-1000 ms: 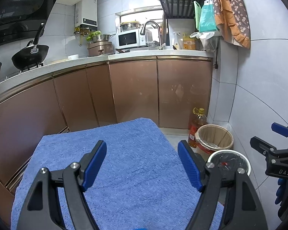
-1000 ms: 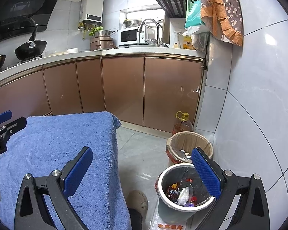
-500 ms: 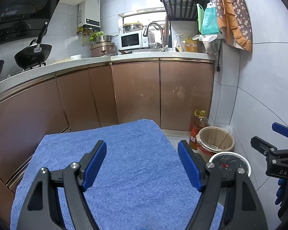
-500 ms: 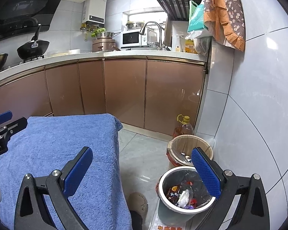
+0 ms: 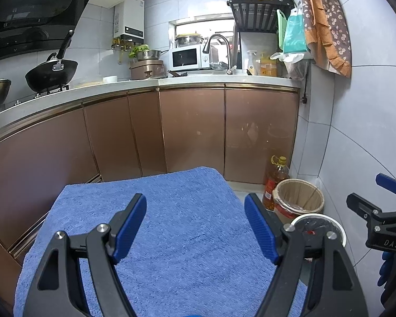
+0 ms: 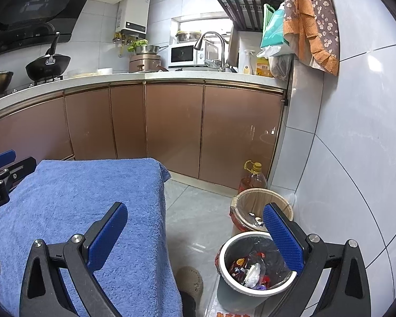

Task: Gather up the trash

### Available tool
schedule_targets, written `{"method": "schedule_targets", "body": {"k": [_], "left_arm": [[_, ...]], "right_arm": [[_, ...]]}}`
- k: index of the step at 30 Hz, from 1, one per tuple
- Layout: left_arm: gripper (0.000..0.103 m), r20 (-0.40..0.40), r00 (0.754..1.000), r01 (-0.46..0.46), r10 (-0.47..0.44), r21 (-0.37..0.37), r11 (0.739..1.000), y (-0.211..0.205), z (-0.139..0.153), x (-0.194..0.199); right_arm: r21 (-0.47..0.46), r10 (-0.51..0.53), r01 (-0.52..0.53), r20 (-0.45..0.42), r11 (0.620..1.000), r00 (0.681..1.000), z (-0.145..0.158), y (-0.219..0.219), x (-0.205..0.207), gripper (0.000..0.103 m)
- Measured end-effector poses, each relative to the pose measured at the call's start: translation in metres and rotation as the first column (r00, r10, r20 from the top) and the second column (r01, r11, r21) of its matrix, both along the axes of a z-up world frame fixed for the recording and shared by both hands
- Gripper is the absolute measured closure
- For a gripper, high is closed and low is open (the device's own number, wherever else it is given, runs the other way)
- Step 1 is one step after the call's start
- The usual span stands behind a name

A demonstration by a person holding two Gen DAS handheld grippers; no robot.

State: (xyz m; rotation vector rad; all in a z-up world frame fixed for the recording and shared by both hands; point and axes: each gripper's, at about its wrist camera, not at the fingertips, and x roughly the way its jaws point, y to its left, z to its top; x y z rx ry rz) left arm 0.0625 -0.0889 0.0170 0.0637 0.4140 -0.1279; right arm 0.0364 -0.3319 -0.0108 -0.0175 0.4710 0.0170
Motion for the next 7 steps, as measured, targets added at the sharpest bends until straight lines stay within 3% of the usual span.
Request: {"method": "schedule_targets", "body": {"k": [7], "left_arm": [[0.028,-0.006,1.000,-0.009,0.009,-0.005,1.000,0.0019,-0.0012,0.0013]], "right_arm": [[0.000,-0.001,0.001,0.011,1.000,1.000,0.0016,0.0027,-0.0021,0.000]]}}
